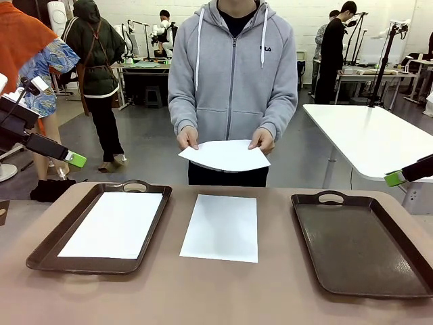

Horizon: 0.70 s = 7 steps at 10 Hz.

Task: Sort the A4 documents.
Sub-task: Receive the A4 Paper.

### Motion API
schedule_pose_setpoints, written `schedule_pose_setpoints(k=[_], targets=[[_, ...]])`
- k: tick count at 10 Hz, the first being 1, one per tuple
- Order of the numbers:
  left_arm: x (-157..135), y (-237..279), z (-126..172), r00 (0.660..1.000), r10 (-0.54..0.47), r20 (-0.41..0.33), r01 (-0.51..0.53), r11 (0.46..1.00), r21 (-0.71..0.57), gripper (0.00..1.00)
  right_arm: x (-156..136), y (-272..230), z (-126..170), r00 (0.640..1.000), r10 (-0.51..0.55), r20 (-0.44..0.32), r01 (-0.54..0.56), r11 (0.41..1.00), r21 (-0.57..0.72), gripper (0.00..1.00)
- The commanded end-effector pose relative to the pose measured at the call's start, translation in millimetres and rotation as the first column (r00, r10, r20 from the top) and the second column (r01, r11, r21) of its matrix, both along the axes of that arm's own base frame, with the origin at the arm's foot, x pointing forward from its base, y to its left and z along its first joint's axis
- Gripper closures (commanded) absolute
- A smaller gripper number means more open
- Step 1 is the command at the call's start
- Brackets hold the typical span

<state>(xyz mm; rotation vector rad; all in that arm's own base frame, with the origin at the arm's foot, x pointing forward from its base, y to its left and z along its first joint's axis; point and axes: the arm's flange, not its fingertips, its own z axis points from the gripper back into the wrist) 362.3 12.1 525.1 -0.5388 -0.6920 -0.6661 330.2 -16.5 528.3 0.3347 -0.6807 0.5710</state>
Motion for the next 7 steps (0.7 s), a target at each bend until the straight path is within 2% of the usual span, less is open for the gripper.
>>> schedule_pose_setpoints(k=[1, 7], targets=[[0.2, 0.2, 0.4, 1.000, 0.000, 0.004, 0.000, 1.000, -0.002, 0.00, 0.8, 0.0, -1.4, 1.000, 0.008, -0.003, -0.008, 1.000, 0.010, 0.00], [0.2, 0.2, 0.4, 1.000, 0.000, 0.004, 0.000, 1.000, -0.002, 0.00, 0.8, 0.0, -1.4, 1.000, 0.008, -0.003, -0.008, 1.000, 0.010, 0.00]])
